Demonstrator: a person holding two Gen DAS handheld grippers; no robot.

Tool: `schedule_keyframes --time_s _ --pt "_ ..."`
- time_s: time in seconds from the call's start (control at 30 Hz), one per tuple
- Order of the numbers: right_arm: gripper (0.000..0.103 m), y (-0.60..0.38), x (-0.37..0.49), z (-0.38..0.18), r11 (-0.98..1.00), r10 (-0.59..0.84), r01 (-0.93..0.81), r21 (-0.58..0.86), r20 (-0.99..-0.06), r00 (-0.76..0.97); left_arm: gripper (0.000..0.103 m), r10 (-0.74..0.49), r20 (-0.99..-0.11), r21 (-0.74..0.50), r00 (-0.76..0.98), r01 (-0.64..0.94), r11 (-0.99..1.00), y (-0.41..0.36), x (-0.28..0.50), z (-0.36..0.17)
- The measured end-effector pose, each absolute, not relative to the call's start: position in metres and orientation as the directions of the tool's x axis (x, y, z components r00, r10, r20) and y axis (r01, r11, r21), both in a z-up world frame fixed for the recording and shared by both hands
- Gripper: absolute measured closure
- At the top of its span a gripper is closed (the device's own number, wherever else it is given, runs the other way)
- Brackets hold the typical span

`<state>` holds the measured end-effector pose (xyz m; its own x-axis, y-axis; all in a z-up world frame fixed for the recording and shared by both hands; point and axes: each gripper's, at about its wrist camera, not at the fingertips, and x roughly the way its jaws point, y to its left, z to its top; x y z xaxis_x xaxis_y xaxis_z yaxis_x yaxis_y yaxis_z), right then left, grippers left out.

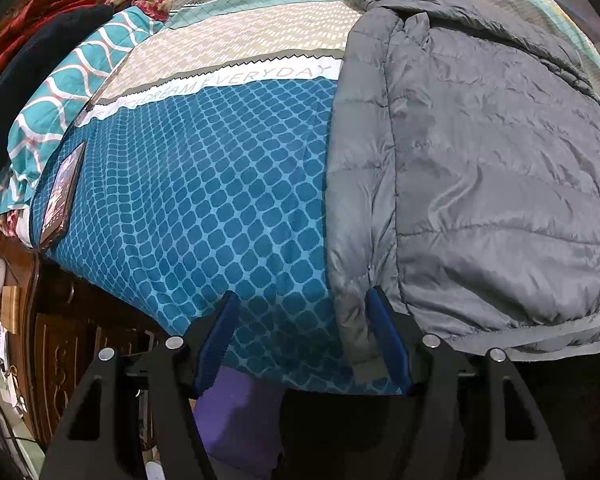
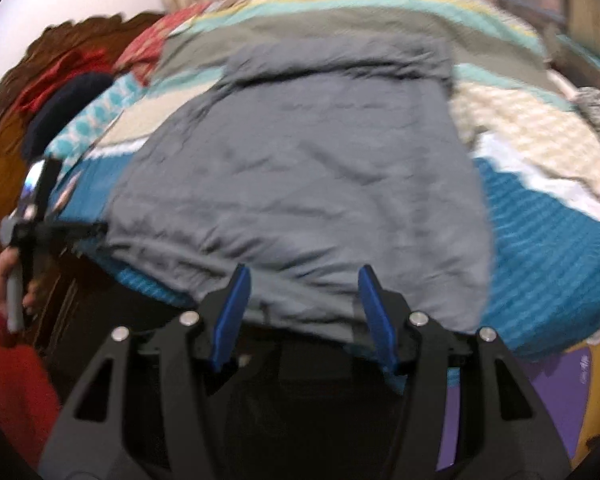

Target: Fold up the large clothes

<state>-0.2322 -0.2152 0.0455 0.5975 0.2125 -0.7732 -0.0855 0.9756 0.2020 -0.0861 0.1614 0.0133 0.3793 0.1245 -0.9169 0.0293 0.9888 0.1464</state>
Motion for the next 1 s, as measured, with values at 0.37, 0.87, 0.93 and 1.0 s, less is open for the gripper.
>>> schedule_keyframes --time_s 0.37,0.87,0.93,1.0 --pt "0.049 -0.193 -0.204 0.006 0.786 0.582 -0.077 0.613 -0.694 0.424 0.054 0.123 -0.918 0.147 0.378 0.036 0.988 0.162 -0.085 0.011" --pt "0.098 -0.230 -0.187 0.013 0.597 0.678 0.039 0.801 -0.530 0.509 0.054 0.124 -0.917 0.151 0.379 0.042 0.988 0.161 -0.085 0.013" --pt "0.099 -0.224 -0.194 0.017 0.697 0.622 0.029 0.717 -0.624 0.473 0.054 0.120 -0.916 0.147 0.382 0.041 0.988 0.164 -0.086 0.014" --pt "0.099 -0.222 -0.198 0.005 0.777 0.548 0.064 0.626 -0.723 0.421 0.054 0.117 -0.918 0.144 0.380 0.044 0.989 0.165 -0.087 0.013"
